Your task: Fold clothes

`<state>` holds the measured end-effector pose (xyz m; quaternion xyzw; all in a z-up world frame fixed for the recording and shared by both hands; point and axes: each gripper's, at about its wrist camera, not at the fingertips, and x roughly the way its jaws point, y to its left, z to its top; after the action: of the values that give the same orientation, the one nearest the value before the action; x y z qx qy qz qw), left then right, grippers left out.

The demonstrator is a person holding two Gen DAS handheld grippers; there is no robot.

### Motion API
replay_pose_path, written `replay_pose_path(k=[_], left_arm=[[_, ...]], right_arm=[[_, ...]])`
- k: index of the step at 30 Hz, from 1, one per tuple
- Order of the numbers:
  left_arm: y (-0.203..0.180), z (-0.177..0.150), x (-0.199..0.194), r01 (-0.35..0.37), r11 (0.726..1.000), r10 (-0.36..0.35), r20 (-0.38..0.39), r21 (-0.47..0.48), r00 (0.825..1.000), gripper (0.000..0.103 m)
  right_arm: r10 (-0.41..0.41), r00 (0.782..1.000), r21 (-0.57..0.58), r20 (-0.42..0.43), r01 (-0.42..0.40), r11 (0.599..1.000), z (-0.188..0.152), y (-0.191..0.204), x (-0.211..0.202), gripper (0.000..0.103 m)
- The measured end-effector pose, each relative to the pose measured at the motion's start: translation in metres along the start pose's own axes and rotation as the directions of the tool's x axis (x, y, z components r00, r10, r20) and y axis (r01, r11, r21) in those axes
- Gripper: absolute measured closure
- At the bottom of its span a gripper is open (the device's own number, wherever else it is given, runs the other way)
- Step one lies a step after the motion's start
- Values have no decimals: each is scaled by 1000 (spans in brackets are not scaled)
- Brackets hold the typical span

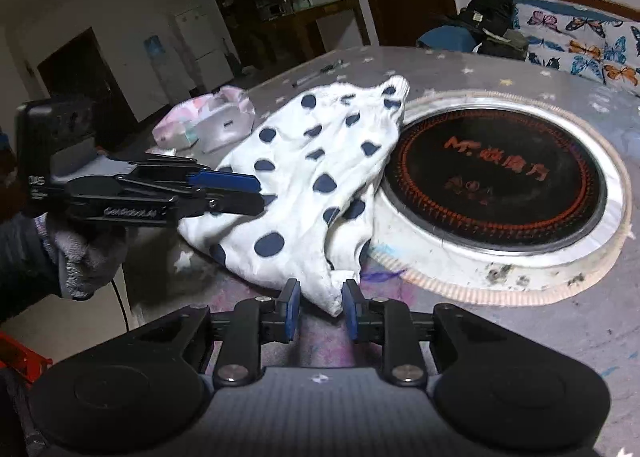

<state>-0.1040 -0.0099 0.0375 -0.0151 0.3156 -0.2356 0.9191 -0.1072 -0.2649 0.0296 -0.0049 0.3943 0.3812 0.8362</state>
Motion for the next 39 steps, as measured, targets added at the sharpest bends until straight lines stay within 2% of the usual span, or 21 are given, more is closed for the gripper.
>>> replay_pose_path(k=[1, 4, 7, 10, 14, 17, 24, 29, 30, 33, 39], left_arm=[[-2, -3, 0, 2, 1000, -2, -6, 7, 1000, 68], [-5, -12, 0, 3, 1000, -2, -24, 12, 1000, 68], [1, -18, -2, -7, 1000, 7, -33, -8, 999, 67], [3, -23, -9, -12, 1000, 12, -25, -27, 1000, 58], [2, -25, -18, -12, 999, 12, -4, -44, 1000, 56], [3, -26, -24, -16, 998, 17, 16, -59, 1000, 55], [16, -35, -31, -42, 993, 44, 16, -110, 999, 55], [24, -39, -35, -27, 991, 30, 15, -131, 999, 56], [24, -37, -36, -24, 991, 27, 15, -132, 1000, 56], [24, -26, -37, -14, 991, 18, 34, -129, 999, 55], [35, 6, -22, -26, 989, 39, 90, -146, 995, 55]], right_arm=[[-1, 1000, 2, 1, 1, 1000, -1, 0, 0, 81], [-4, 1000, 4, 4, 4, 1000, -4, -1, -2, 92], [-20, 999, -28, 26, 21, 999, 0, 5, -9, 92], [-36, 998, -59, 49, 38, 997, 4, 11, -16, 88], [-52, 995, -103, 80, 60, 993, 10, 20, -24, 87], [-23, 996, -170, 90, 38, 985, 20, 35, -16, 77], [-19, 1000, -240, 18, 22, 970, 24, 48, 27, 75], [-39, 999, -236, -30, 31, 971, 20, 42, 32, 75], [-36, 999, -235, -29, 28, 972, 22, 42, 30, 74], [-33, 999, -246, -7, 30, 969, 33, 43, 25, 63], [-22, 1000, -236, 13, 25, 972, 53, 39, 43, 62]])
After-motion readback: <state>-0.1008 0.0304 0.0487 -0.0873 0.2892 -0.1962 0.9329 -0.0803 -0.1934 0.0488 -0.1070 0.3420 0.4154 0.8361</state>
